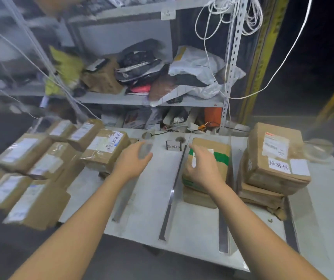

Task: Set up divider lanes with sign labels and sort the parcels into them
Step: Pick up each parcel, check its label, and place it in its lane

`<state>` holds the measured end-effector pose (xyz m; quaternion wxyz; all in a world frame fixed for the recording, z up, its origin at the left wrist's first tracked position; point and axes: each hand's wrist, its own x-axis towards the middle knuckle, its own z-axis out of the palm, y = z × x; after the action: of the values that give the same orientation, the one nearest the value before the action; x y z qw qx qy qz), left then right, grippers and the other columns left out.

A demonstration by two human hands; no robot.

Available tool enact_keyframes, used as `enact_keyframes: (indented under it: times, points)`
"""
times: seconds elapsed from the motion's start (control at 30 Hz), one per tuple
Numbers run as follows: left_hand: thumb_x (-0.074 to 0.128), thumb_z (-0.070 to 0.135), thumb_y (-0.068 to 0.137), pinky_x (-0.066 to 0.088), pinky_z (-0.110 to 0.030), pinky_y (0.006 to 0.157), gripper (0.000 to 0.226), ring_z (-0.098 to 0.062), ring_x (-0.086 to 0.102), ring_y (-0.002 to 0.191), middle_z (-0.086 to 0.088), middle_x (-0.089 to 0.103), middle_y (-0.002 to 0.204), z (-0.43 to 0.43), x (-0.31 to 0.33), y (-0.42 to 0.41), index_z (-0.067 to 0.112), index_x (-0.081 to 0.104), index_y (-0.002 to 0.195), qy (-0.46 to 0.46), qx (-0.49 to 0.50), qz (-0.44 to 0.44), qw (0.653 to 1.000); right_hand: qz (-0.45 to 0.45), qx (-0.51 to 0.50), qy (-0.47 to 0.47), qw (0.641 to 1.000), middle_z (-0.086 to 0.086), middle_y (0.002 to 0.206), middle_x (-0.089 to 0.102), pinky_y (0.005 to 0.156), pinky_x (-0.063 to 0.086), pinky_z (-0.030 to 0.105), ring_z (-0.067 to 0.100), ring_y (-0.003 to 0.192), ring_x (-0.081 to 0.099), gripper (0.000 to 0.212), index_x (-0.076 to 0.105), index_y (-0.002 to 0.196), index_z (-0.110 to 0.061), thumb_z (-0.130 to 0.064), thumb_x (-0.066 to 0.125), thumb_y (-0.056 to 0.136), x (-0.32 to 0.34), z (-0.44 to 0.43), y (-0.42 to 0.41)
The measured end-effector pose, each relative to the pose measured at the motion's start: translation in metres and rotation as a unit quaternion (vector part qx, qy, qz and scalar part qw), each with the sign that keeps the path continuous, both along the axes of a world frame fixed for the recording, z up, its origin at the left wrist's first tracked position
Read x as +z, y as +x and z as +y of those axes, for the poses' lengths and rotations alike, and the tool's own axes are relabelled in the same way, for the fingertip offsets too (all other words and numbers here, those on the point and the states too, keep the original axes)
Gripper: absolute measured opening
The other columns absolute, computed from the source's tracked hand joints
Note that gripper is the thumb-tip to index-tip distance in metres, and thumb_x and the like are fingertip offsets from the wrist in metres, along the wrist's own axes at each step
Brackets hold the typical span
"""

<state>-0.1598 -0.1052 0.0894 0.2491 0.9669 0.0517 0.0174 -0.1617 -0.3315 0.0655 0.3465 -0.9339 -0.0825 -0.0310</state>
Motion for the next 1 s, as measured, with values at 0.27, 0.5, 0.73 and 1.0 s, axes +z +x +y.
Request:
enact_keyframes:
  times: [0.27, 0.5, 0.73, 1.0]
  points:
    - [0.05, 0.052, 0.094, 0.044, -0.037, 0.098, 0.058, -0.019, 0.05, 0.128, 0.005, 0.053, 0.142, 0.116, 0.033, -0.037, 0.026, 0.042, 0.145, 0.254, 0.038, -0.044, 0.965, -0.009, 0.134, -0.125, 0.983, -0.002, 0.154, 0.038, 0.104, 0.042, 0.041, 0.024, 0.14, 0.037, 0.061, 0.036, 0.149, -0.023, -0.038, 0.058, 0.094, 0.026, 0.117, 0.001]
    - [0.053, 0.045, 0.092, 0.022, -0.044, 0.115, 0.054, -0.017, 0.044, 0.133, 0.009, 0.053, 0.14, 0.243, 0.027, -0.077, 0.03, 0.045, 0.143, 0.283, 0.084, -0.052, 0.954, -0.025, 0.193, -0.187, 0.963, 0.0, 0.146, 0.046, 0.097, 0.048, 0.04, 0.024, 0.133, 0.043, 0.058, 0.039, 0.147, -0.022, -0.03, 0.052, 0.091, 0.036, 0.251, -0.021]
    - [0.057, 0.047, 0.089, 0.03, -0.043, 0.113, 0.067, -0.02, 0.039, 0.138, 0.004, 0.04, 0.152, 0.395, 0.024, -0.092, 0.037, 0.03, 0.15, 0.263, 0.066, -0.03, 0.962, -0.032, 0.172, -0.214, 0.961, -0.001, 0.15, 0.044, 0.096, 0.047, 0.038, 0.023, 0.134, 0.044, 0.063, 0.035, 0.15, -0.025, -0.035, 0.056, 0.091, 0.044, 0.392, -0.035]
    - [0.053, 0.049, 0.093, 0.046, -0.041, 0.097, 0.072, -0.024, 0.044, 0.134, 0.003, 0.039, 0.153, 0.515, 0.032, -0.085, 0.03, 0.023, 0.155, 0.227, 0.069, -0.013, 0.971, -0.032, 0.173, -0.226, 0.958, -0.003, 0.144, 0.05, 0.085, 0.056, 0.039, 0.021, 0.124, 0.053, 0.066, 0.038, 0.148, -0.026, -0.038, 0.062, 0.088, 0.048, 0.509, -0.026]
